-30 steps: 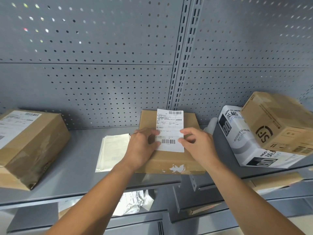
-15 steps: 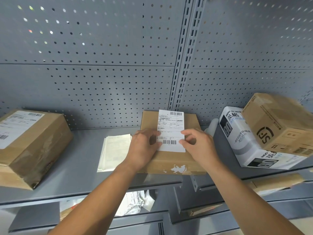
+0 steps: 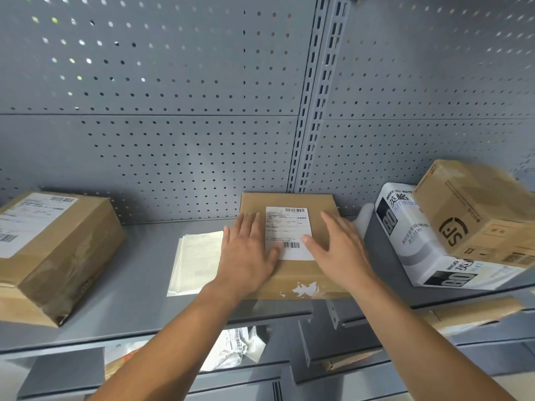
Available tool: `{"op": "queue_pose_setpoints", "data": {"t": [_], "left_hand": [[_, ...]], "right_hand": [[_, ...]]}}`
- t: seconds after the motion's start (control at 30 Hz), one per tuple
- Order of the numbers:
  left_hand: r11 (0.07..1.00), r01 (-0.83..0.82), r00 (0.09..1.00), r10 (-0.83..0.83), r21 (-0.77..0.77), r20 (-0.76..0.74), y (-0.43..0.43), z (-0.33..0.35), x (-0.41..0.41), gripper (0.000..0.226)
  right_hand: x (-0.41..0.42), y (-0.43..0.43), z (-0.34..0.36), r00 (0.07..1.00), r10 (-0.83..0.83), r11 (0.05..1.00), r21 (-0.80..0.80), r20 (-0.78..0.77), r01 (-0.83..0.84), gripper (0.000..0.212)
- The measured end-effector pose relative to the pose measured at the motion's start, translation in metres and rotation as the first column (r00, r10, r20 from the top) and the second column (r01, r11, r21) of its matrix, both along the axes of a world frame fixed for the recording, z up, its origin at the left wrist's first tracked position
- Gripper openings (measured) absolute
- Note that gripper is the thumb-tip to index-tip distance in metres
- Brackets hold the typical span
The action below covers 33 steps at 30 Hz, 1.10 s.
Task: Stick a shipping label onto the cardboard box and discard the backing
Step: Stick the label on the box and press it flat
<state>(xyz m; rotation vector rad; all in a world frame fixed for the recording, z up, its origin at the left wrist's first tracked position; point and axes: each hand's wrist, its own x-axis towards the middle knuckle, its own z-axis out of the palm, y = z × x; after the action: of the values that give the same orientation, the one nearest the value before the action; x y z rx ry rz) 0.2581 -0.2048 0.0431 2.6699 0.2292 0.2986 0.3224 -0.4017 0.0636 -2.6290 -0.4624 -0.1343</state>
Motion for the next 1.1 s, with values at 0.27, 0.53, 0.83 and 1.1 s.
{"op": "queue_pose_setpoints", "data": {"t": [0.27, 0.53, 0.83, 1.1], "left_hand": [[0.999, -0.017, 0.998, 0.02, 0.049, -0.061, -0.007, -0.003, 0.002, 0.09], [0.999, -0.008, 0.997, 0.005, -0.044, -0.072, -0.004, 0.003, 0.002, 0.069], [0.999, -0.036, 0.998, 0.037, 0.015, -0.045, -0.009, -0.002, 0.001, 0.077], [0.999, -0.034, 0.998, 0.035, 0.012, -0.056, -0.006, -0.003, 0.003, 0.075]], "right_hand": [[0.0, 0.009, -0.006, 0.995, -0.02, 0.958, -0.287, -0.099, -0.009, 0.11], [0.003, 0.002, -0.011, 0.995, 0.008, 0.965, -0.259, -0.097, -0.033, 0.062], [-0.006, 0.002, -0.009, 0.997, -0.01, 0.965, -0.262, -0.082, -0.012, 0.095], [0.002, -0.002, -0.011, 0.995, 0.02, 0.97, -0.241, -0.1, -0.044, 0.083]]}}
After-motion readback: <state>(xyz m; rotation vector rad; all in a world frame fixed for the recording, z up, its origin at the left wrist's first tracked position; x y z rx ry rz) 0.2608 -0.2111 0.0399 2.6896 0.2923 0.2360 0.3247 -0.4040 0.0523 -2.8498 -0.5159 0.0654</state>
